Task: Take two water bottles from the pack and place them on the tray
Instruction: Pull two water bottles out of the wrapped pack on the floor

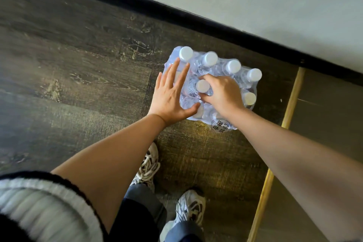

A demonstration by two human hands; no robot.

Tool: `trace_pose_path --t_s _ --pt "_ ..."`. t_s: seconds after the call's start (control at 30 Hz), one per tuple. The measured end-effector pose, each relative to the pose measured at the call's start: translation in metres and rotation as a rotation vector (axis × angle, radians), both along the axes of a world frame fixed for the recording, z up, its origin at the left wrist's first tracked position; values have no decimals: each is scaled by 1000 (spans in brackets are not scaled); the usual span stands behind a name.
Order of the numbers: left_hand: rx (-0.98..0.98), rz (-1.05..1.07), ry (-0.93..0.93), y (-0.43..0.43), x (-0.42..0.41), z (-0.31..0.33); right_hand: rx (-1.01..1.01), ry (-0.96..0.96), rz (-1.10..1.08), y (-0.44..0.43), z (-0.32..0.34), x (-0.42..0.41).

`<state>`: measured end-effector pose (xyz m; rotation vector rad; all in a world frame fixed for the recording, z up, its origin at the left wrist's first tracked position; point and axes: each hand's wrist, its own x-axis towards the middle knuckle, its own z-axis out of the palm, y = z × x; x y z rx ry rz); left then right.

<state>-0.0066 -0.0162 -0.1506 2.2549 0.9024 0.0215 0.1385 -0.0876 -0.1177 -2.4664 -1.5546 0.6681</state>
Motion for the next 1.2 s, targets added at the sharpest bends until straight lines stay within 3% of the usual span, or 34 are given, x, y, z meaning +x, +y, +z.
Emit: trace_pose_path --t_s 0.2,0.47,0.57,0.73,0.83,0.97,1.03,1.2 --pt "5 -20 3 0 -2 -1 66 15 30 -2 30 6" --pt "-107 -51 109 5 -3 22 193 87 111 -1 127 4" --pt "-189 -10 14 8 1 50 242 135 96 6 165 4" --pt "-590 148 -302 -3 8 116 259 189 71 18 213 9" --pt "-550 188 -363 -3 7 139 303 228 48 19 222 9" --pt "-514 222 -294 6 0 144 284 482 -66 14 198 16" --pt "-516 250 -262 10 -6 137 199 505 -171 6 168 25" --pt "-521 264 -213 15 -16 120 -377 215 -184 -16 82 19"
